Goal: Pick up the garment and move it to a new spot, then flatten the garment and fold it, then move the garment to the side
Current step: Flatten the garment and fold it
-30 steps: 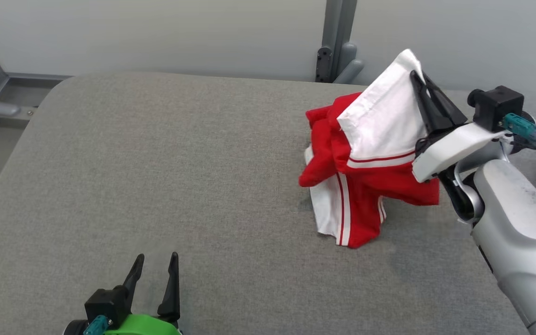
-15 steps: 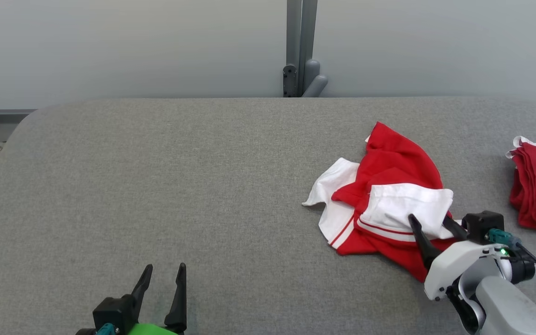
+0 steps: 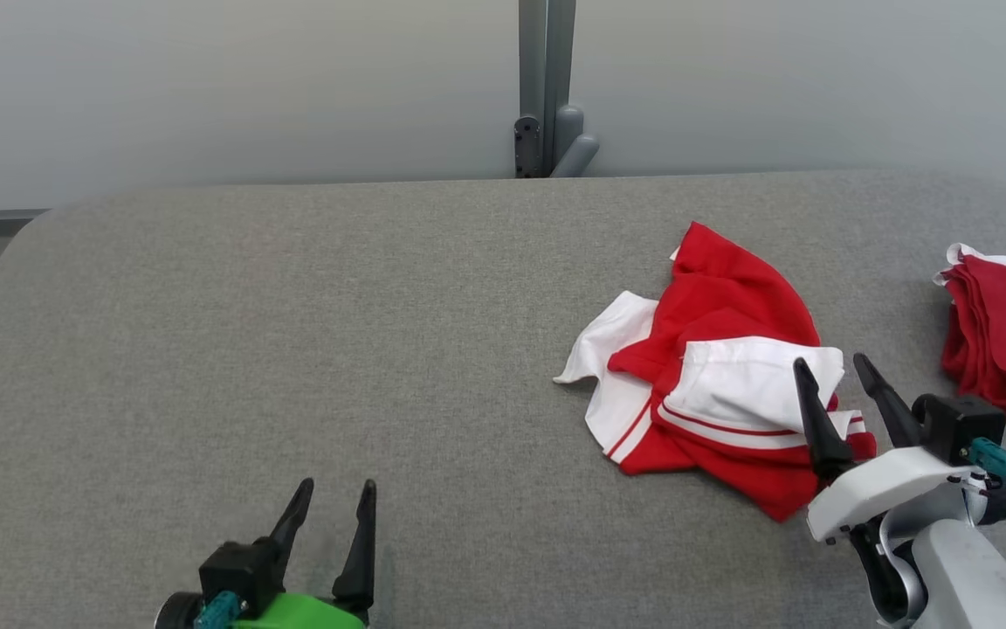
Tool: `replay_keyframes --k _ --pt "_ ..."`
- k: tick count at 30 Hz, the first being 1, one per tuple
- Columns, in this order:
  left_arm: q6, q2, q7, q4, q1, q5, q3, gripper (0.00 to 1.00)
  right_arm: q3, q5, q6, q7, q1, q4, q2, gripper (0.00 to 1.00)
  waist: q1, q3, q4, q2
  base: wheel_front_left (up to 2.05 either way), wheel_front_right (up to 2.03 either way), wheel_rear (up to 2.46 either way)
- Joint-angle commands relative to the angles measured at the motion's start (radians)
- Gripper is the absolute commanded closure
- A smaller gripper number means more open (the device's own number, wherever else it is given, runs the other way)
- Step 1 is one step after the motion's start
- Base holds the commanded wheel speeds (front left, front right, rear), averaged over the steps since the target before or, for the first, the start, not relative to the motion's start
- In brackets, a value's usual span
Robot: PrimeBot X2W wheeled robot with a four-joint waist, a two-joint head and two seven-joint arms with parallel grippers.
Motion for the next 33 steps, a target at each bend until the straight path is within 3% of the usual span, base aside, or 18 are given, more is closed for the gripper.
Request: replay_keyframes --k 1,6,18,27,33 --pt "-0.003 0.002 0.0 -0.005 -0.026 -0.007 -0.006 0.0 -0.015 -0.022 0.0 -0.002 0.016 -0.03 0.01 0.0 0.0 0.015 -0.016 -0.0001 0.0 0.0 0.0" --pt "-0.008 0.003 0.0 -0.01 -0.12 -0.017 -0.093 0.0 -0.053 -0.078 0.0 -0.002 0.023 -0.135 0.051 0.0 0.0 0.081 -0.054 -0.0001 0.0 0.0 0.0" --pt "-0.011 0.003 0.0 0.142 -0.532 -0.103 -0.384 0.0 -0.048 -0.096 0.0 -0.003 -0.059 -0.195 0.071 0.0 0.0 0.258 -0.186 -0.0001 0.0 0.0 0.0" --pt "-0.011 0.004 0.018 0.412 -0.862 -0.284 -0.674 0.0 -0.027 -0.094 0.0 -0.003 -0.103 -0.231 0.096 0.0 0.0 0.348 -0.266 -0.0001 0.0 0.0 0.0" --pt "-0.012 0.003 0.048 0.526 -0.941 -0.411 -0.753 0.0 -0.005 -0.102 0.0 -0.003 -0.121 -0.222 0.111 0.0 0.0 0.365 -0.301 -0.0001 0.0 0.0 0.0"
